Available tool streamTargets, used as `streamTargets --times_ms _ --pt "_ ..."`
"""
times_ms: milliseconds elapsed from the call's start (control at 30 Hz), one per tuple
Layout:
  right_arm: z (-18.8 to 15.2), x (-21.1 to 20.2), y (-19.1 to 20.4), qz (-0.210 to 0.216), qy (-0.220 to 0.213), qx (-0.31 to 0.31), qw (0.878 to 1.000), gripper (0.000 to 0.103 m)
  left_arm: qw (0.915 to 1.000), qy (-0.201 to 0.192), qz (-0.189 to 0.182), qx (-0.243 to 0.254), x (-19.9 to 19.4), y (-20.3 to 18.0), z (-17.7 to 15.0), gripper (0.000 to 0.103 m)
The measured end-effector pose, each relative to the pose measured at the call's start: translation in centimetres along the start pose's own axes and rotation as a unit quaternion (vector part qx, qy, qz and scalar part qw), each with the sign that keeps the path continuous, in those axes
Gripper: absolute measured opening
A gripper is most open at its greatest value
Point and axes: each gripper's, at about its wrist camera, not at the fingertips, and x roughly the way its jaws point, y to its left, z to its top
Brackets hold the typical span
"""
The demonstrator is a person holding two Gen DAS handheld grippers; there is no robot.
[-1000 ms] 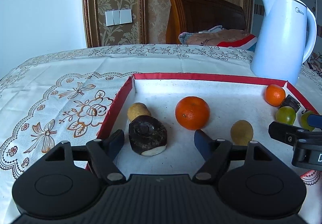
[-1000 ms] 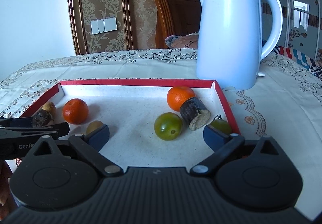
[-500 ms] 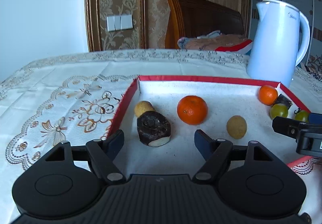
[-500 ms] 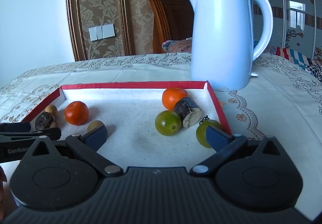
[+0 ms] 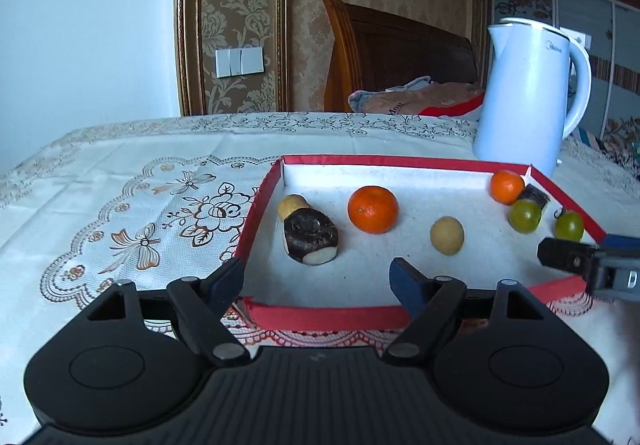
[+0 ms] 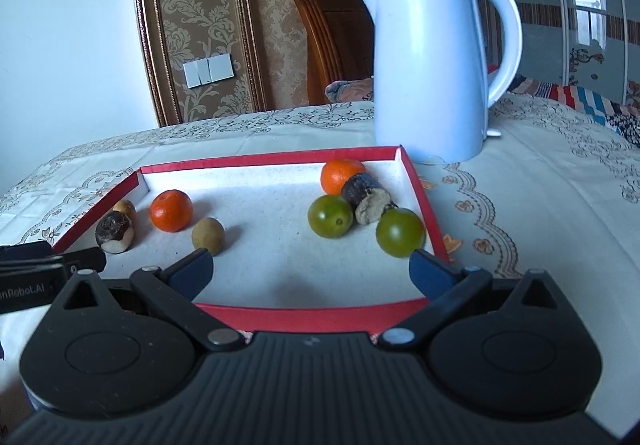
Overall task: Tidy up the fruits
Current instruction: 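Withdraw both open grippers up and out of the tray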
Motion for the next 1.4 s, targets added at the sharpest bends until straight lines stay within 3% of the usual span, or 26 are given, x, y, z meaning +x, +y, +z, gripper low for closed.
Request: streamTargets --times_ms 367,633,900,1033,1233,1400 --pt "-1.0 -2.6 0.2 0.009 -0.008 -0.010 1.000 0.103 0.9962 -0.005 0.011 -0.087 -1.1 3.3 -0.1 0.084" --pt "-3.1 -6.0 0.5 0.055 0.012 0.009 0.998 0.103 0.9966 -0.001 0.011 -0.082 -1.1 3.2 -0.2 0.085" --pt "-5.1 -8.0 3.9 0.074 0.026 -0.060 0.995 0.103 0.9966 0.002 0.006 -0.082 -1.0 3.1 -0.2 0.085" --pt "-5.3 -7.5 5.5 0.033 0.042 -0.098 0.994 0.103 0.9975 0.000 -0.005 -0.071 -1.2 2.7 -0.3 0.085" --pt "-4.3 -6.3 3.8 -0.058 0.031 -0.076 0.995 0.103 0.9985 -0.005 -0.037 -0.040 -1.6 1.6 -0.5 0.085" --pt "-3.9 -5.7 1.4 -0.016 0.047 -0.030 0.998 0.103 0.9985 -0.007 -0.053 -0.012 -1.8 0.7 -0.7 0.087"
